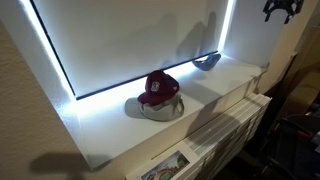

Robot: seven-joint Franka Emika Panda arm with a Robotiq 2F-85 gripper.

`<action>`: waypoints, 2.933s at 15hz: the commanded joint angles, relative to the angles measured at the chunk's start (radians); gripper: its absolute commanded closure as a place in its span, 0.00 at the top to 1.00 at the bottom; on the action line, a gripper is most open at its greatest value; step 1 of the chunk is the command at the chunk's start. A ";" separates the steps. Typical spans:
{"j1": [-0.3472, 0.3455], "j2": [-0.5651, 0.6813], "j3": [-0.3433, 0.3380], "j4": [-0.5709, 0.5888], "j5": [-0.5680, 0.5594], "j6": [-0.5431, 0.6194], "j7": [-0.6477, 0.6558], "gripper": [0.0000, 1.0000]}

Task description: Put the white cap on the rest of the caps

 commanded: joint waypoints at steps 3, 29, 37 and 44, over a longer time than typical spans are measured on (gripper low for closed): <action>-0.021 0.005 -0.009 0.015 0.018 -0.006 -0.012 1.00; 0.035 0.521 0.068 0.348 0.028 -0.197 0.468 1.00; -0.046 0.362 0.082 0.230 0.314 -0.184 0.483 1.00; 0.165 0.310 0.141 0.253 0.324 0.018 0.787 1.00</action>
